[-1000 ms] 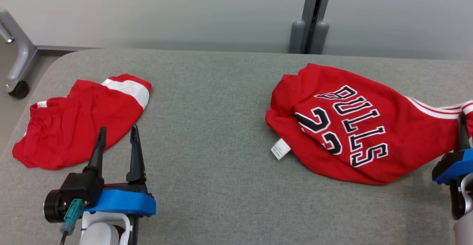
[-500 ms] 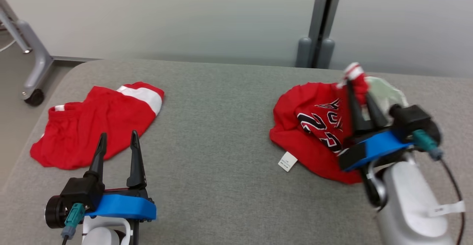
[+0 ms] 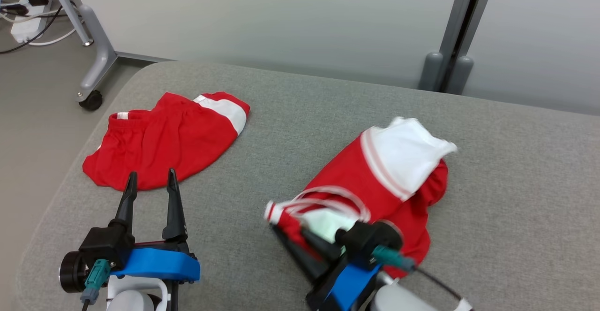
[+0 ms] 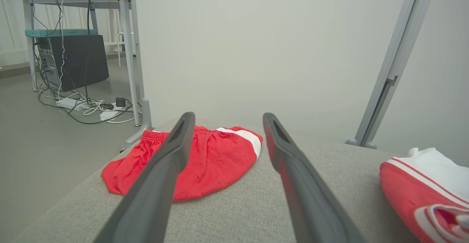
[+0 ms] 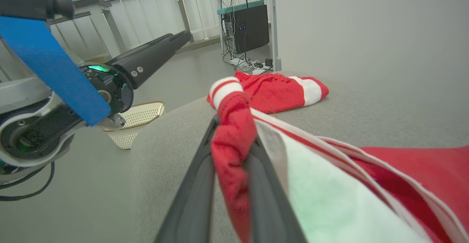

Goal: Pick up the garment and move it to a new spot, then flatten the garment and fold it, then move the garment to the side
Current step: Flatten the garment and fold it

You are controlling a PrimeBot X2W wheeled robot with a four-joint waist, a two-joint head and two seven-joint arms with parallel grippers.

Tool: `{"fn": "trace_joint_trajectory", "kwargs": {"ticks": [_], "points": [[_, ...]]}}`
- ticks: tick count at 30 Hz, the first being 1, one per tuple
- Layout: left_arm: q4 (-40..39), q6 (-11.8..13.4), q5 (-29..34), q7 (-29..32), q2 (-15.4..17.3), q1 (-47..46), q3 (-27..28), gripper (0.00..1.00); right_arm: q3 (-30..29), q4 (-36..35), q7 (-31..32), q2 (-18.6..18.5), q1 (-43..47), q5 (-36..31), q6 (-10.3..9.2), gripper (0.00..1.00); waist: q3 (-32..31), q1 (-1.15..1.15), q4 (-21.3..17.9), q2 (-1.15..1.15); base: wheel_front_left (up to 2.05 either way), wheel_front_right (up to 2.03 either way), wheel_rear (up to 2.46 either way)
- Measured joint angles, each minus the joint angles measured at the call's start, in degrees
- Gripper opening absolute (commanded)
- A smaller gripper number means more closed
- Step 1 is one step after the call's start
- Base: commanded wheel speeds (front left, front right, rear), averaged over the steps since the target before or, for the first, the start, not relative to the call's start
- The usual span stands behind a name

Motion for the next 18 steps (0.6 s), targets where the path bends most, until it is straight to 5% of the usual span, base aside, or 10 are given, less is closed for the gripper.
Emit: {"fn": "trace_joint_trajectory", "kwargs": {"ticks": [4,5,6,11,18], "points": [[0.05,0.15,-0.10,0.00,-0.03,-0.09,-0.14,1.00,10.02,1.48,0.08,0.04,-0.24,3.22,0.01,0.00,0.74,0.00,0.76,0.00,0.00,0.00,0.00],[0.07,0.15,-0.14,0.00,-0.02,-0.17,-0.12,1.00,12.09,1.69,0.05,0.05,-0.34,4.36,0.01,0.27,0.90,0.00,0.85,0.00,0.00,0.00,0.00],[0.09,0.16,-0.15,0.01,-0.02,-0.24,-0.03,1.00,14.14,2.33,0.54,0.03,-0.54,4.93,0.01,1.00,0.97,0.00,0.85,0.00,0.00,0.00,0.00],[0.26,0.49,-0.18,0.00,-0.01,-0.24,0.67,1.00,15.12,2.81,-0.35,0.08,-2.01,7.03,0.01,1.00,0.95,0.00,-0.08,0.00,0.00,0.00,0.00],[-0.21,0.60,-0.16,0.00,-0.02,0.05,1.40,1.00,-1.26,3.88,-1.03,0.10,-4.02,0.41,0.01,1.00,0.27,0.00,-2.64,0.00,0.00,0.00,0.00]]}}
